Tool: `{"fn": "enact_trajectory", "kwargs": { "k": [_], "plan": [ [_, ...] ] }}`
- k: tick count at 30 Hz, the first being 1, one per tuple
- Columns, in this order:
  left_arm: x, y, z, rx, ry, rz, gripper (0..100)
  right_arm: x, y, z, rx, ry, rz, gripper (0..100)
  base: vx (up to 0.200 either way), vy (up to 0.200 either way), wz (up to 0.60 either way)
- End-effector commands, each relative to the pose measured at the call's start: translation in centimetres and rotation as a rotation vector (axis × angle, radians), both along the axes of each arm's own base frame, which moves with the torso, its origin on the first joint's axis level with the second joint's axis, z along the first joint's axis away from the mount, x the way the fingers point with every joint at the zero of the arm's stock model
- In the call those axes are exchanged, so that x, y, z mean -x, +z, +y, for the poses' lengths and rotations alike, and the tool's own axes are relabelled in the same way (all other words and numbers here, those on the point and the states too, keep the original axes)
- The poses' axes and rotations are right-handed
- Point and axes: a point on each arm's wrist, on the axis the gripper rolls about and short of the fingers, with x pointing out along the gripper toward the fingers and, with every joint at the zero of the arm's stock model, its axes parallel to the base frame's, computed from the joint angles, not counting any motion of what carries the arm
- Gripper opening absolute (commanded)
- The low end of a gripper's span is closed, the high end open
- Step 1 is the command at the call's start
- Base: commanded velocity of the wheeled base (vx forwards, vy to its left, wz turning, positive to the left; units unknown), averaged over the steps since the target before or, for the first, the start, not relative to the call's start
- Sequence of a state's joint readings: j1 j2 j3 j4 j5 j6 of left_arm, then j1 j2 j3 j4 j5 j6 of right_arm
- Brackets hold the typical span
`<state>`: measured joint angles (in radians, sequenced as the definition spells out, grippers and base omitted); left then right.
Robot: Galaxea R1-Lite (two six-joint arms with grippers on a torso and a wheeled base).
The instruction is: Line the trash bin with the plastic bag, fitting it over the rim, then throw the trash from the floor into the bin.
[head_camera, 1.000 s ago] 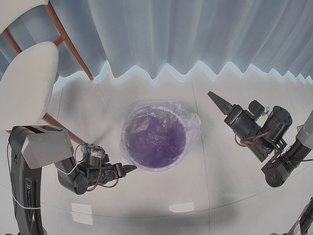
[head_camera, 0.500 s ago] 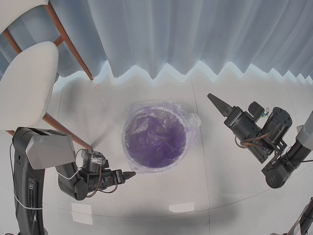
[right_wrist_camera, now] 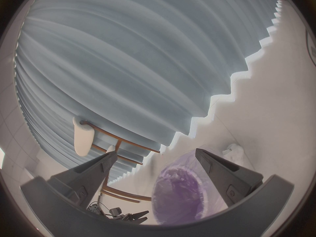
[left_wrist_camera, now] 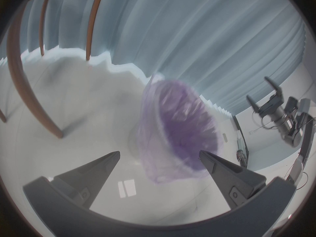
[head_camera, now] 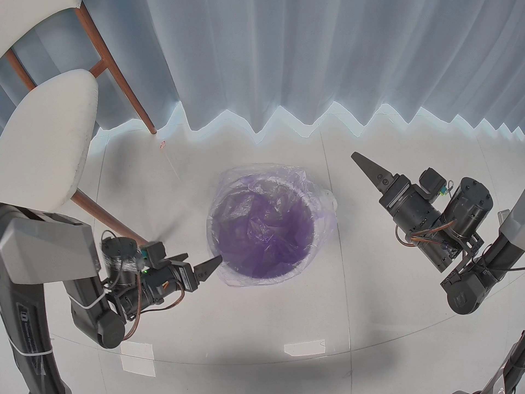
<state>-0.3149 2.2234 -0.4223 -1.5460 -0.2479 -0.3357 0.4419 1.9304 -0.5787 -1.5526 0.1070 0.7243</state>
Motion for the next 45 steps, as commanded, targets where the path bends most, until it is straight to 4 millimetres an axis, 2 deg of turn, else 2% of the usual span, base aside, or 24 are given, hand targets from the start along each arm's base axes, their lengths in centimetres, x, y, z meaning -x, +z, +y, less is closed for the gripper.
{"fn": "enact_trajectory", "kwargs": {
  "k": [1, 2, 3, 6, 7, 8, 11, 13, 14, 16, 19, 22, 25, 32, 34, 37, 42, 45],
  "plan": [
    [3.6, 10.2, 0.7, 0.094, -0.020, -0.278, 100, 0.1, 1.3, 0.4, -0.141, 0.057, 0.023, 100, 0.000, 0.000, 0.00],
    [4.6, 12.3, 0.9, 0.114, -0.026, -0.336, 100, 0.8, 1.5, 0.3, -0.202, 0.107, 0.068, 100, 0.000, 0.000, 0.00],
    [5.0, 13.4, 1.0, 0.123, -0.029, -0.367, 100, 1.0, 1.5, 0.2, -0.221, 0.146, 0.091, 100, 0.000, 0.000, 0.00],
    [5.9, 15.6, 0.9, 0.148, -0.043, -0.428, 100, 1.3, 1.0, 0.1, -0.206, 0.221, 0.124, 100, 0.000, 0.000, 0.00],
    [6.4, 17.0, 1.0, 0.164, -0.045, -0.467, 100, 1.6, 0.9, 0.0, -0.198, 0.241, 0.127, 100, 0.000, 0.000, 0.00],
    [6.4, 17.3, 1.1, 0.167, -0.044, -0.476, 100, 1.7, 0.9, 0.0, -0.198, 0.246, 0.128, 100, 0.000, 0.000, 0.00],
    [6.5, 20.7, 1.4, 0.243, -0.036, -0.572, 100, 1.4, 0.5, -0.2, -0.158, 0.243, 0.127, 100, 0.000, 0.000, 0.00],
    [6.7, 22.7, 1.7, 0.334, -0.030, -0.600, 100, 0.9, -0.8, -0.1, -0.111, 0.233, 0.156, 100, 0.000, 0.000, 0.00],
    [6.8, 23.0, 1.8, 0.348, -0.030, -0.605, 100, 0.7, -1.1, -0.1, -0.102, 0.231, 0.165, 100, 0.000, 0.000, 0.00],
    [7.6, 25.2, 3.5, 0.414, -0.002, -0.626, 100, -0.2, -3.3, 0.2, -0.010, 0.207, 0.178, 100, 0.000, -0.100, 0.00],
    [9.1, 26.7, 5.0, 0.397, -0.009, -0.610, 100, -2.2, -5.5, -0.9, 0.142, 0.130, 0.115, 100, 0.000, -0.200, 0.00],
    [10.4, 27.5, 6.6, 0.370, -0.018, -0.586, 100, -4.5, -6.7, -1.3, 0.216, 0.083, 0.064, 100, 0.000, -0.200, 0.00],
    [11.7, 28.2, 7.4, 0.374, -0.053, -0.581, 100, -6.3, -7.8, -0.7, 0.222, 0.080, 0.069, 100, 0.000, -0.200, 0.00],
    [12.9, 28.8, 7.8, 0.414, -0.097, -0.574, 100, -9.1, -7.9, 0.0, 0.282, 0.090, 0.228, 100, 0.000, -0.200, 0.00],
    [12.9, 28.9, 7.8, 0.412, -0.093, -0.582, 100, -10.7, -8.3, -0.4, 0.325, 0.071, 0.262, 100, 0.000, -0.200, 0.00],
    [13.1, 29.0, 8.4, 0.404, -0.061, -0.594, 100, -11.3, -8.8, -0.5, 0.368, 0.056, 0.283, 100, 0.000, -0.200, 0.00],
    [13.9, 29.4, 11.3, 0.339, 0.088, -0.646, 100, -12.8, -11.7, -0.6, 0.493, 0.005, 0.383, 100, 0.120, -0.080, 0.00],
    [14.1, 29.3, 11.9, 0.317, 0.088, -0.637, 100, -13.5, -12.8, -0.3, 0.521, -0.016, 0.381, 100, 0.200, 0.000, 0.00]
  ]
}}
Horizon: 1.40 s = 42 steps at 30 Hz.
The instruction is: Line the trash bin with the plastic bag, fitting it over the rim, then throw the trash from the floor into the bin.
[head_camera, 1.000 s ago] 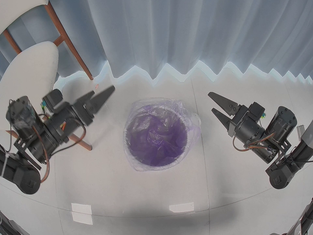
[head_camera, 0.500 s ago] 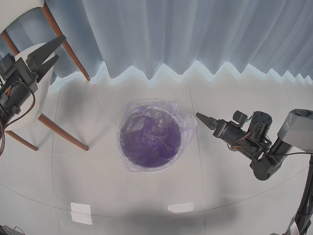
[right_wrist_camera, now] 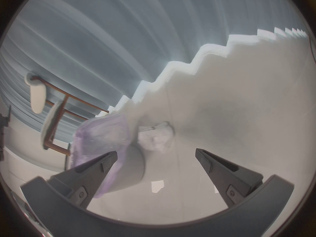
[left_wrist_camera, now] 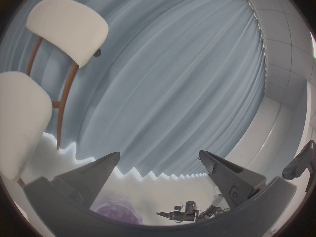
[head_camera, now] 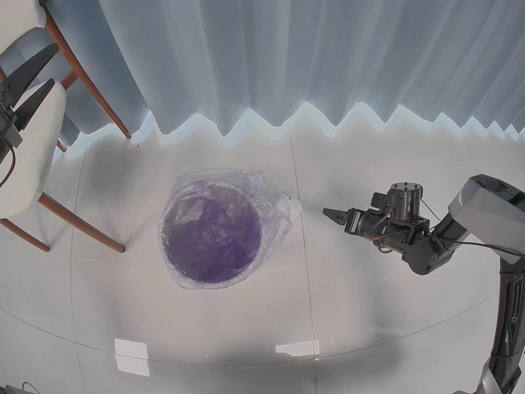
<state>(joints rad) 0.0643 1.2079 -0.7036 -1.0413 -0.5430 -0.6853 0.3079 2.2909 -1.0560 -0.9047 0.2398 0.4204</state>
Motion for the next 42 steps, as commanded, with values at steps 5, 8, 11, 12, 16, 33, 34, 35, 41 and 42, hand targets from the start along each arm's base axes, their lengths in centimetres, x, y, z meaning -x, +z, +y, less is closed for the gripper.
{"fn": "enact_trajectory", "kwargs": {
  "k": [5, 8, 11, 12, 16, 33, 34, 35, 41, 42],
  "plan": [
    [2.5, 0.5, 1.5, -0.054, 0.021, 0.005, 100, -2.5, -5.6, 2.3, 0.094, 0.002, 0.063, 100, 0.200, 0.000, 0.00],
    [2.5, 0.5, 1.5, -0.052, 0.021, 0.017, 100, -2.7, -7.3, 3.6, 0.102, 0.027, 0.080, 100, 0.200, 0.000, 0.00],
    [2.4, 0.4, 1.5, -0.052, 0.018, 0.024, 100, -3.4, -9.4, 4.5, 0.112, 0.042, 0.090, 100, 0.200, 0.000, 0.00],
    [2.4, 0.4, 1.5, -0.054, 0.018, 0.023, 100, -3.5, -9.7, 4.8, 0.111, 0.046, 0.088, 100, 0.200, 0.000, 0.00],
    [2.4, 0.6, 1.5, -0.060, 0.003, 0.019, 100, -4.2, -11.2, 6.9, 0.126, 0.088, 0.067, 100, 0.200, 0.000, 0.00],
    [3.2, 0.2, 1.0, 0.024, -0.224, 0.149, 100, -7.6, -12.9, 9.8, 0.183, 0.113, 0.129, 100, 0.024, 0.035, 0.00],
    [3.2, 0.2, 1.0, 0.024, -0.225, 0.150, 100, -7.6, -12.9, 9.8, 0.183, 0.113, 0.129, 100, 0.000, 0.000, 0.00],
    [3.2, 0.1, 1.0, 0.023, -0.226, 0.153, 100, -7.7, -12.7, 10.1, 0.182, 0.121, 0.129, 100, 0.000, 0.000, 0.00],
    [3.2, 0.1, 1.0, 0.023, -0.226, 0.153, 100, -8.1, -12.8, 10.7, 0.189, 0.132, 0.150, 0, 0.000, 0.000, 0.00],
    [3.2, 0.1, 1.0, 0.024, -0.225, 0.153, 100, -8.1, -12.7, 10.8, 0.188, 0.130, 0.147, 0, 0.000, 0.000, 0.00]
  ]
}}
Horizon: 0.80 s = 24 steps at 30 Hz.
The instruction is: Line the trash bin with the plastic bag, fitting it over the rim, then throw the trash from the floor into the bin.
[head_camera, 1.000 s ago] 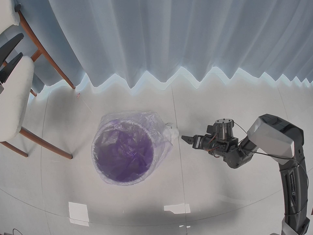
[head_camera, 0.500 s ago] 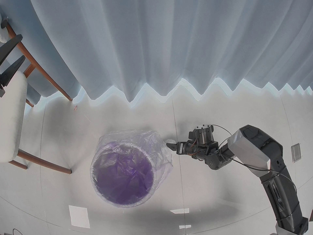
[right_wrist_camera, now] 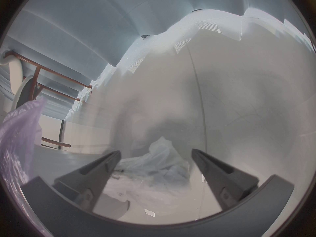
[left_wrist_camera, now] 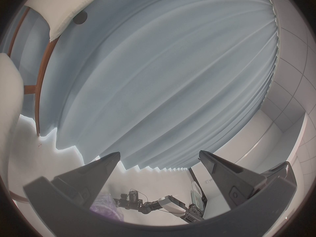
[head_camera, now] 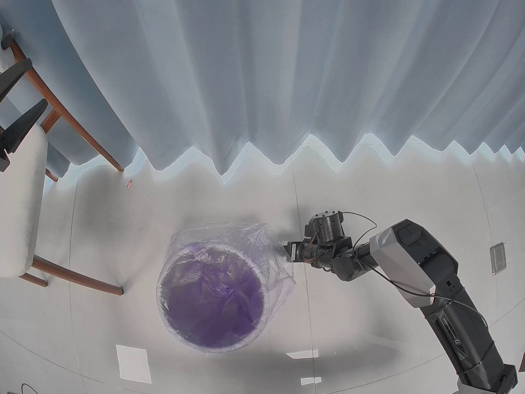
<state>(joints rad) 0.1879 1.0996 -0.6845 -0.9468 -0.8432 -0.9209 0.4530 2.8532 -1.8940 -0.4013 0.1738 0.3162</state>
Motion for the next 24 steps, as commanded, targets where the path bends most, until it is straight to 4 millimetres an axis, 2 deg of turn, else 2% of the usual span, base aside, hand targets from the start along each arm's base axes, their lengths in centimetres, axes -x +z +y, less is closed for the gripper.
{"fn": "enact_trajectory", "kwargs": {
  "k": [1, 6, 13, 14, 15, 19, 21, 24],
  "plan": [
    [0.0, 0.0, 0.0, 0.000, 0.002, -0.001, 100, -0.2, -0.7, 0.2, 0.001, -0.001, 0.004, 0, 0.000, 0.000, 0.00],
    [0.0, 0.0, 0.0, -0.001, 0.002, -0.002, 100, -0.3, -0.6, -0.2, 0.000, -0.019, 0.009, 0, 0.000, 0.000, 0.00],
    [0.1, 0.0, 0.0, -0.003, 0.001, -0.006, 100, -0.4, 2.5, -4.2, 0.005, -0.141, 0.013, 0, 0.000, 0.000, 0.00],
    [0.1, 0.0, 0.0, -0.003, 0.001, -0.006, 100, -0.4, 2.5, -4.2, 0.005, -0.141, 0.013, 0, 0.000, 0.000, 0.00],
    [0.1, 0.0, 0.0, -0.003, 0.001, -0.006, 100, -0.2, 3.9, -6.1, -0.017, -0.182, 0.003, 0, 0.000, 0.000, 0.00],
    [0.1, -0.1, 0.0, -0.002, 0.000, -0.003, 100, 1.2, 5.5, -9.2, -0.032, -0.224, -0.046, 0, 0.000, 0.000, 0.00],
    [0.1, -0.1, 0.0, -0.003, 0.000, -0.004, 100, 2.4, 5.4, -9.5, -0.026, -0.215, -0.063, 0, 0.000, 0.000, 0.00],
    [0.1, -0.2, 0.0, -0.003, -0.003, -0.001, 100, 4.5, 4.5, -8.5, 0.007, -0.160, -0.076, 0, 0.000, 0.000, 0.00]
  ]
}}
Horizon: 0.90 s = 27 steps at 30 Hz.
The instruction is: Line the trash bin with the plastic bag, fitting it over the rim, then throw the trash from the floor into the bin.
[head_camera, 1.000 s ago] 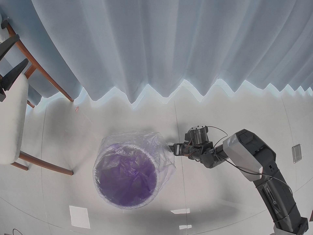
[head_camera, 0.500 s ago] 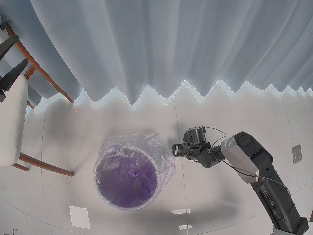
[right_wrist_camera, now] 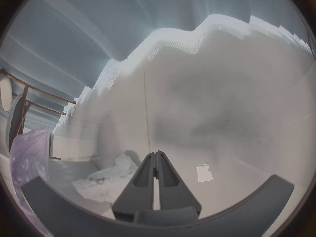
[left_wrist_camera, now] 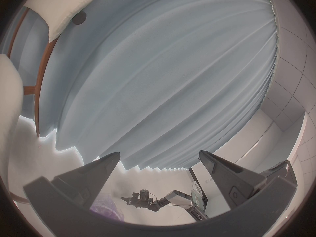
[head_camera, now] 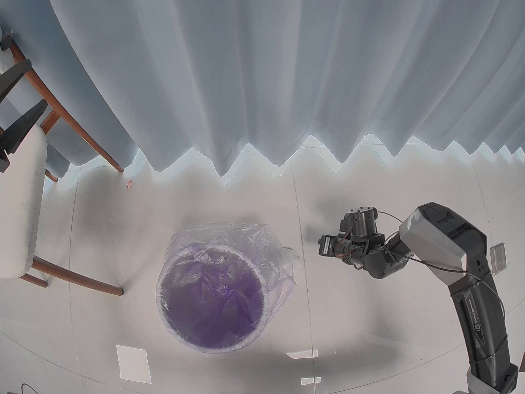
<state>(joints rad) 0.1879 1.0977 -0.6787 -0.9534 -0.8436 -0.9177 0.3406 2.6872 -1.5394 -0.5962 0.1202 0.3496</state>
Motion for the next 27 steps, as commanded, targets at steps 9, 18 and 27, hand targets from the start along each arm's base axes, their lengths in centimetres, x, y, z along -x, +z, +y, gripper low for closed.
{"fn": "enact_trajectory", "kwargs": {
  "k": [9, 18, 27],
  "plan": [
    [0.2, -0.1, -0.1, -0.001, -0.008, 0.002, 100, 4.5, -0.7, 4.1, 0.077, 0.087, -0.104, 100, 0.000, 0.000, 0.00],
    [0.2, -0.1, -0.1, -0.001, -0.008, 0.004, 100, 4.8, -1.3, 7.2, 0.066, 0.149, -0.111, 100, 0.000, 0.000, 0.00],
    [0.0, -0.2, -0.1, 0.001, -0.007, 0.011, 100, 3.8, -0.7, 8.6, 0.120, 0.180, 0.005, 100, 0.000, 0.000, 0.00]
  ]
}}
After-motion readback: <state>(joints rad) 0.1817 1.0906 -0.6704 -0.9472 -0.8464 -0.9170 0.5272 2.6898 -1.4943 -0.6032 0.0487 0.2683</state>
